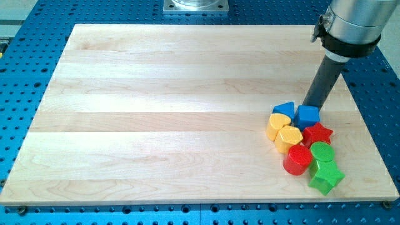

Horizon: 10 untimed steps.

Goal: Separate the green star from the green circle

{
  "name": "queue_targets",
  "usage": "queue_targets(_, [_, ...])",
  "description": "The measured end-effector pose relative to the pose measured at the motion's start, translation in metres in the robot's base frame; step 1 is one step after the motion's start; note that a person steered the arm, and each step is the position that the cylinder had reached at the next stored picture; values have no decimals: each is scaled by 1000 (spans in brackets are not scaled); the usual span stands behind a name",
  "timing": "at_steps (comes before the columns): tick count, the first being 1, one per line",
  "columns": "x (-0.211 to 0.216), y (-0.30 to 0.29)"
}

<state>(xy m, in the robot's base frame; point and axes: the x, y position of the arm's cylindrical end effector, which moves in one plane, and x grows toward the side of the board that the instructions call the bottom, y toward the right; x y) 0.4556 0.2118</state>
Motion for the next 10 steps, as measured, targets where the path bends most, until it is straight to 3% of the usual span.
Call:
queue_targets(2, [-11, 10])
queue_targets(3, [-6, 92])
queue_targets(5, [151, 122])
queue_targets(7, [162, 25])
queue_targets(8, [149, -14])
queue_targets(10, [162, -29])
